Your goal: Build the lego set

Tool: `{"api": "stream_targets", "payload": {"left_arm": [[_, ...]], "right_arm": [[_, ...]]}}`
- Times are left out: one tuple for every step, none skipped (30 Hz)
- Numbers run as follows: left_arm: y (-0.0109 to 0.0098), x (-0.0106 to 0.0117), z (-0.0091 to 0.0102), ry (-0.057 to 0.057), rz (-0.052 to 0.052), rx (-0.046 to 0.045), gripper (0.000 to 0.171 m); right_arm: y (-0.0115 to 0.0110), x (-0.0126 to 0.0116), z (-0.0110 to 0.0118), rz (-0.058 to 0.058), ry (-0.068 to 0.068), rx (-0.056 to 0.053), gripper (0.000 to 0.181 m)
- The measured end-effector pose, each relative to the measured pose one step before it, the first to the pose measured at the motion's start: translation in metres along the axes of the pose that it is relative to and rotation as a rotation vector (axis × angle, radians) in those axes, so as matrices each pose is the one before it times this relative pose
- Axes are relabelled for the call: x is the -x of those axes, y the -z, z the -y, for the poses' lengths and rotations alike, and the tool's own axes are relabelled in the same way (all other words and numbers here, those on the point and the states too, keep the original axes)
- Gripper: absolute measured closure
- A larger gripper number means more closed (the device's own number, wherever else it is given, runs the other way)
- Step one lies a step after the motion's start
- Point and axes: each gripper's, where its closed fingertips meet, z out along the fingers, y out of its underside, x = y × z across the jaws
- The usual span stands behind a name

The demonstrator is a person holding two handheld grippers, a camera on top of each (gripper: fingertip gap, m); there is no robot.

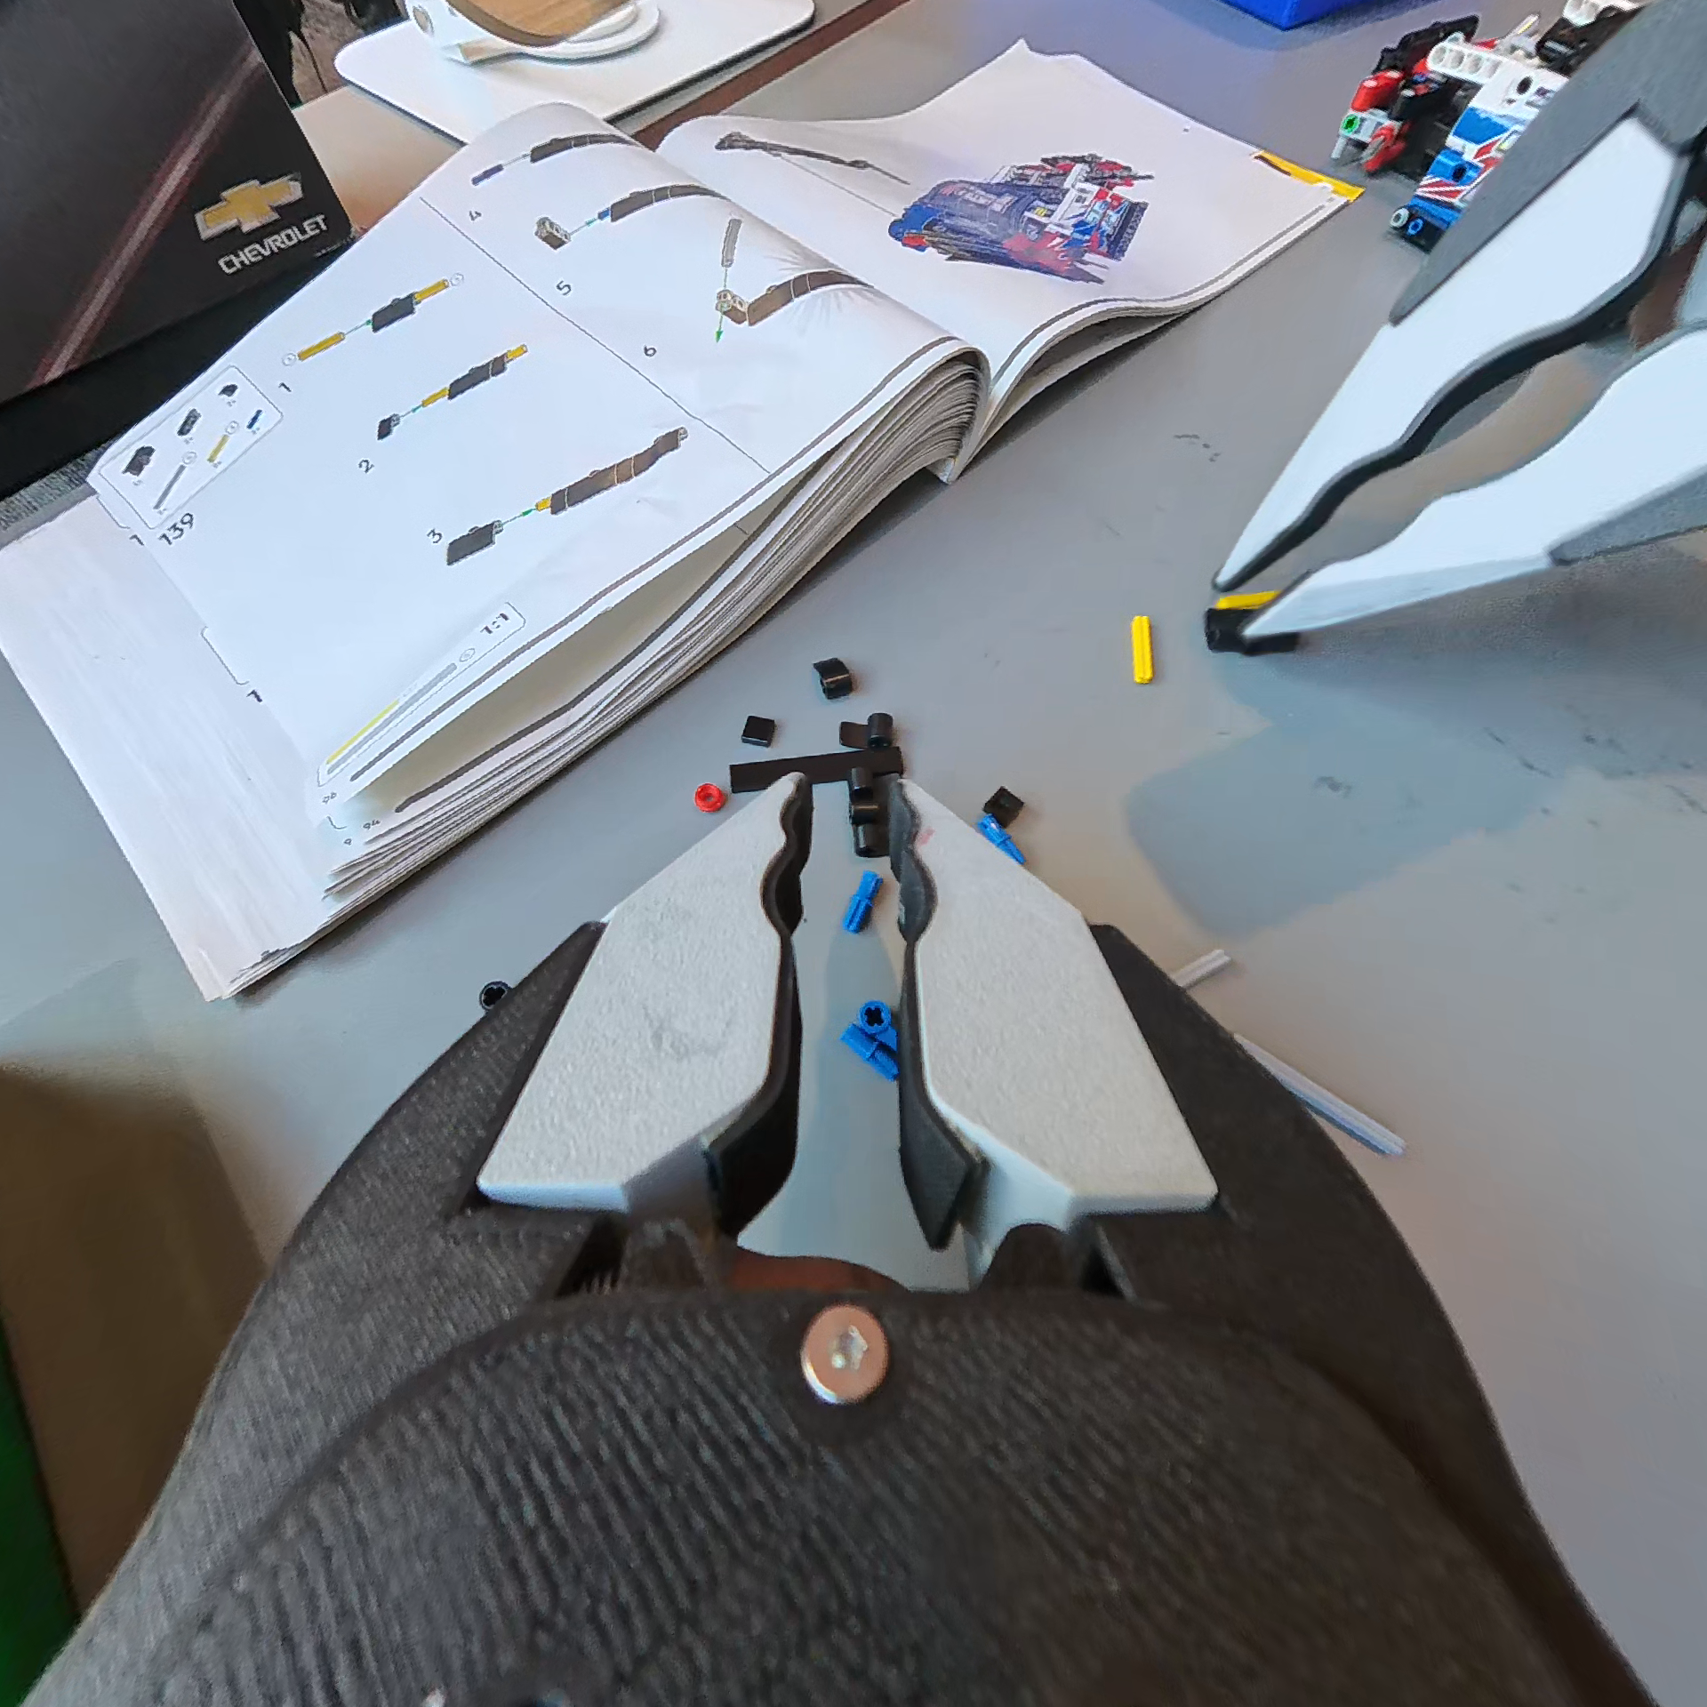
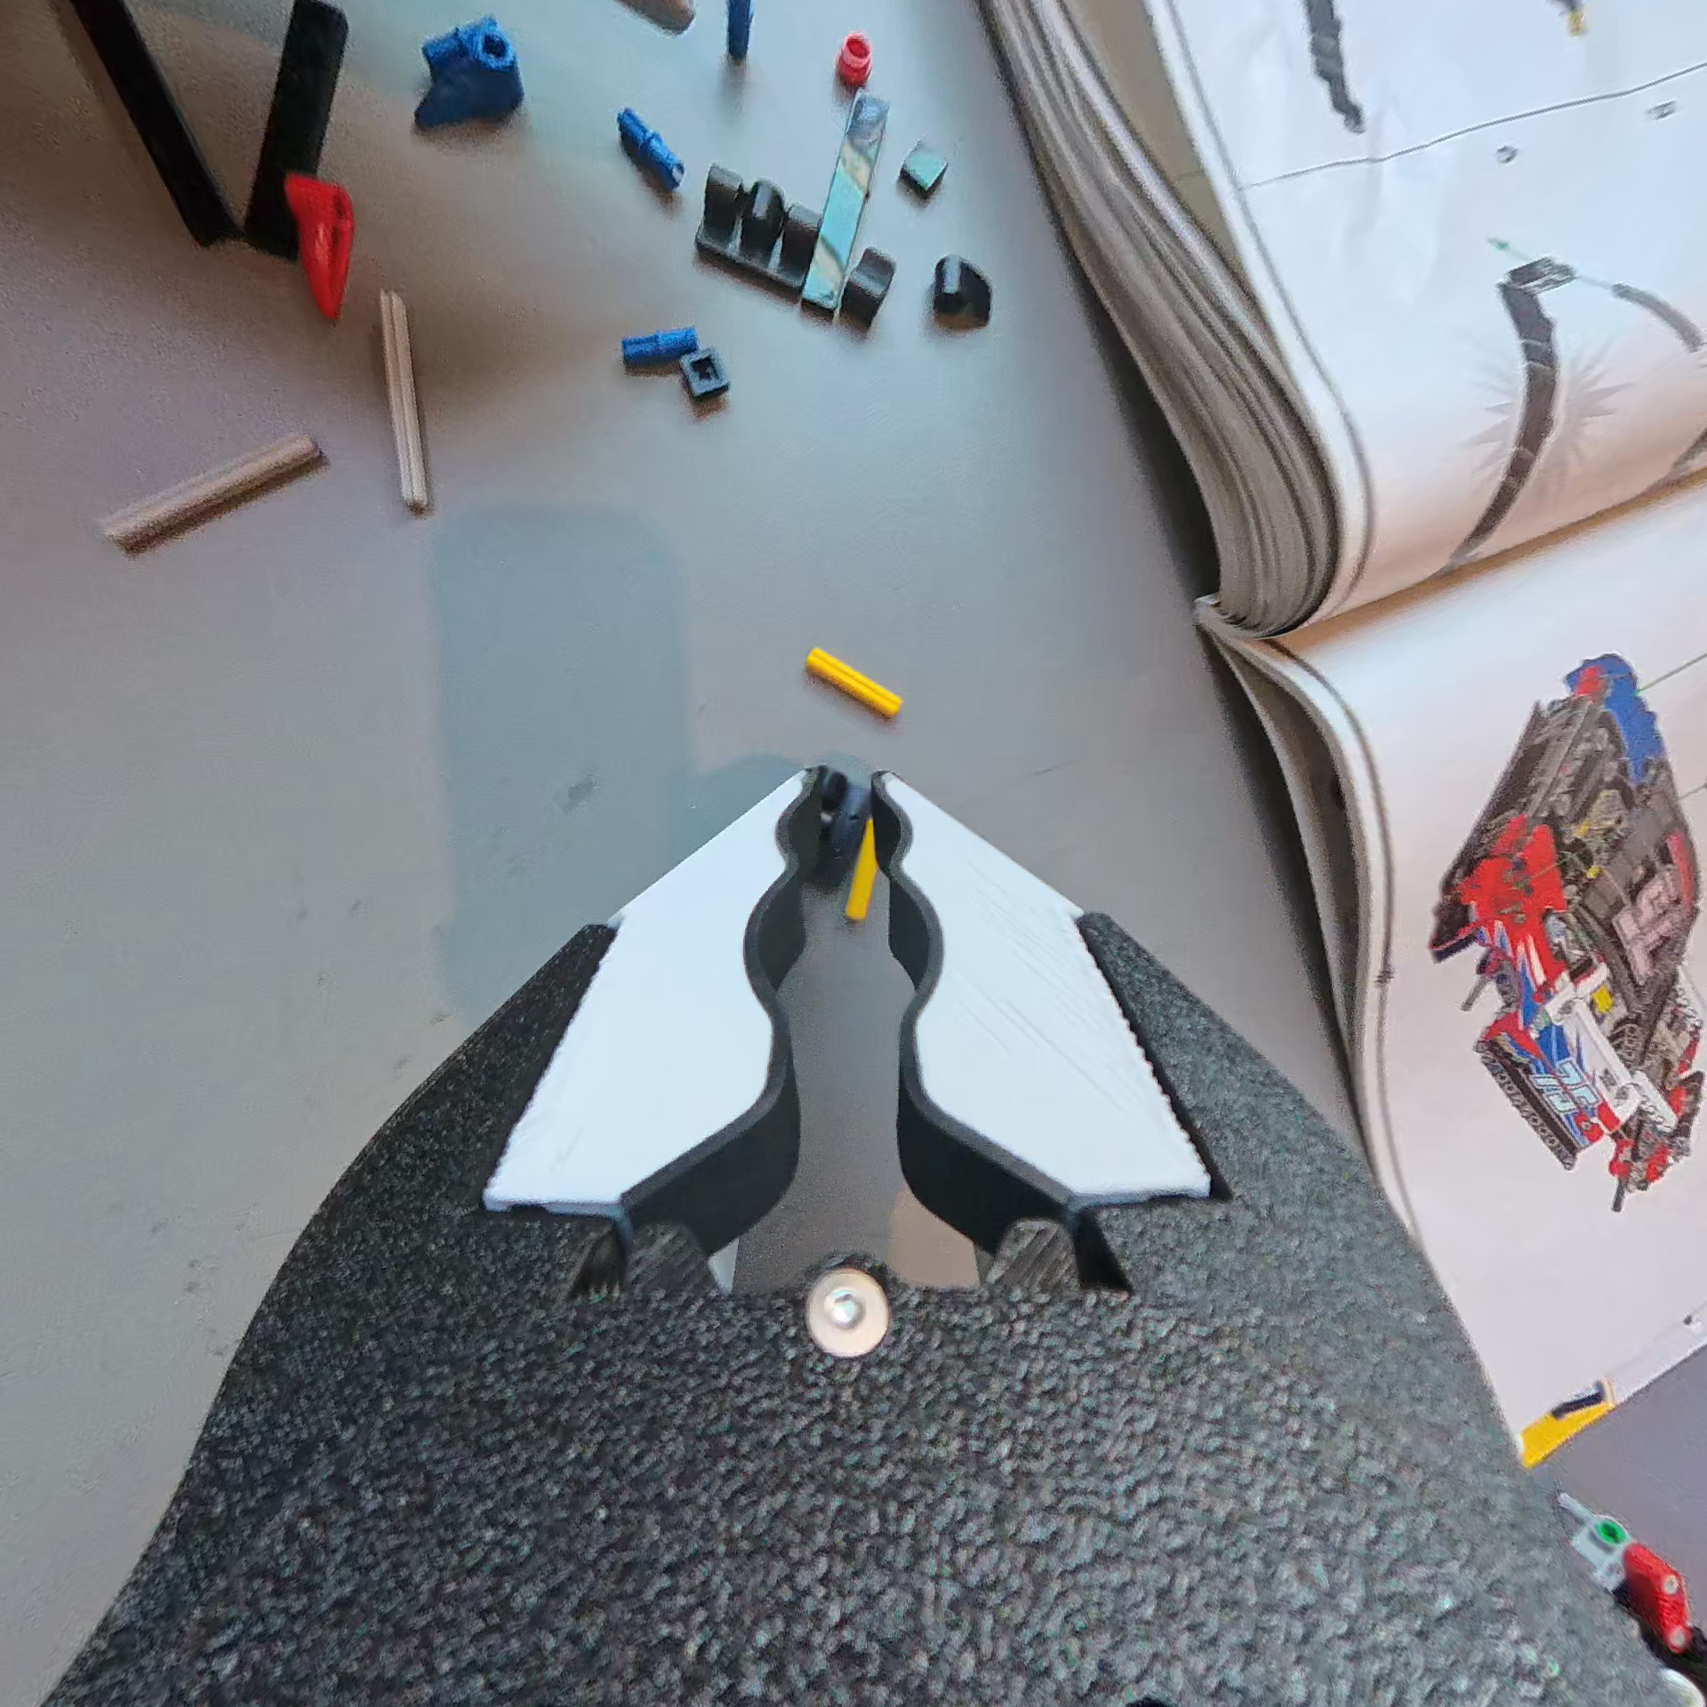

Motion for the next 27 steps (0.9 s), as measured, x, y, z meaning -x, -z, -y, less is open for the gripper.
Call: {"api": "stream_targets", "payload": {"left_arm": [[0.00021,0.00073,0.00006,0.0023,0.0025,-0.00088,0.158],[0.00013,0.00056,0.00006,0.0029,0.0003,-0.00036,0.158],[0.00026,0.00062,0.00015,0.0044,0.0011,-0.00093,0.158],[0.0003,0.00074,0.0003,0.0051,0.0017,-0.00157,0.158],[0.00019,0.00036,0.00039,0.0042,0.0005,-0.00165,0.158],[0.00021,0.00016,0.00026,0.0022,0.0,-0.00166,0.158],[0.0,0.00028,0.00006,0.0004,0.0016,-0.00057,0.158],[-0.00008,0.00019,-0.00019,-0.0015,0.001,0.00124,0.158],[-0.00006,0.00011,-0.00017,-0.0023,0.001,0.00094,0.158],[0.00005,0.00028,-0.00019,-0.0016,0.0015,0.00043,0.158],[0.00008,0.00029,-0.00005,-0.0001,0.0007,0.00005,0.158],[-0.00001,0.00026,-0.00009,0.001,-0.0005,-0.00026,0.158],[-0.00019,0.00014,-0.00031,0.0019,-0.0016,0.00076,0.158],[-0.00019,0.00014,-0.00055,0.0029,-0.002,0.00206,0.158],[-0.00025,-0.00018,-0.00039,0.0022,-0.0027,0.00203,0.158],[-0.0002,-0.00012,-0.00038,0.0001,-0.0014,0.00165,0.158],[-0.00008,-0.00011,-0.00018,-0.0019,0.0002,0.00117,0.158],[-0.00002,-0.00017,-0.00006,-0.0022,0.0006,0.00072,0.158],[0.00005,-0.00031,0.00024,-0.001,-0.0005,-0.00034,0.158],[0.00008,-0.00051,0.00033,0.0,-0.0017,-0.00149,0.158],[0.00006,-0.00024,0.00032,0.0011,-0.0002,-0.00128,0.158],[-0.00002,-0.00005,0.00004,0.0011,0.0002,-0.00031,0.158],[-0.00008,-0.00021,0.00019,0.0008,-0.0008,-0.00026,0.158],[-0.00001,-0.00033,0.00021,0.0008,-0.0004,-0.00093,0.158],[-0.00007,-0.00037,0.00033,0.0,0.0005,-0.00179,0.158],[-0.00015,-0.00024,0.0003,-0.0006,0.0012,-0.00221,0.158],[-0.00027,-0.00043,0.00015,-0.0009,0.0006,-0.00106,0.158]], "right_arm": [[0.00308,-0.00356,0.00339,-0.0038,-0.0064,-0.0127,0.172],[0.00335,-0.0042,0.00381,-0.0053,-0.0058,-0.0133,0.172],[0.00301,-0.0041,0.00425,-0.0026,-0.0042,-0.013,0.172],[0.00225,-0.00258,0.00471,0.0045,-0.0022,-0.0136,0.172],[0.00057,-0.0001,0.00515,0.015,-0.0025,-0.014,0.172],[-0.00167,0.00244,0.00497,0.0256,-0.0028,-0.011,0.17],[-0.00398,0.00344,0.00343,0.0263,0.0001,-0.004,0.168],[-0.0057,0.00274,0.00168,0.0163,0.0052,0.0038,0.167],[-0.00653,0.00229,-0.00022,0.0099,0.0104,0.0117,0.166],[-0.0064,0.0025,-0.00099,0.0095,0.0112,0.0141,0.166],[-0.00573,0.00221,-0.00112,0.0092,0.0071,0.0115,0.166],[-0.00481,0.00175,-0.00103,0.0101,0.0018,0.0085,0.166],[-0.00368,0.00096,-0.00141,0.0091,-0.0024,0.0085,0.168],[-0.00265,-0.00029,-0.00249,0.005,-0.0038,0.0136,0.172],[-0.00122,-0.00061,-0.00265,0.0043,-0.0053,0.0126,0.174],[0.00066,0.00059,-0.00145,0.0133,-0.0088,0.0038,0.175],[0.00142,-0.00004,-0.003,0.009,-0.0084,0.0103,0.179],[0.00147,-0.00205,-0.00366,-0.0051,-0.0063,0.0103,0.178],[0.00164,-0.00195,-0.00287,-0.0051,-0.0087,0.0034,0.179],[0.00179,-0.00154,-0.00295,-0.0033,-0.0085,0.0045,0.179],[0.00239,0.00006,-0.00108,0.0037,-0.0078,-0.0072,0.179],[0.00324,0.00089,0.00098,0.0073,-0.0083,-0.0171,0.179],[0.00418,0.00059,0.00222,0.0032,-0.0088,-0.0217,0.178],[0.00498,-0.00074,0.00328,-0.006,-0.0073,-0.0247,0.177],[0.00556,-0.00249,0.00485,-0.0179,-0.0061,-0.0309,0.176],[0.00604,-0.0043,0.00637,-0.029,-0.0071,-0.039,0.176],[0.00612,-0.0052,0.00806,-0.0345,-0.0119,-0.0481,0.175]]}}
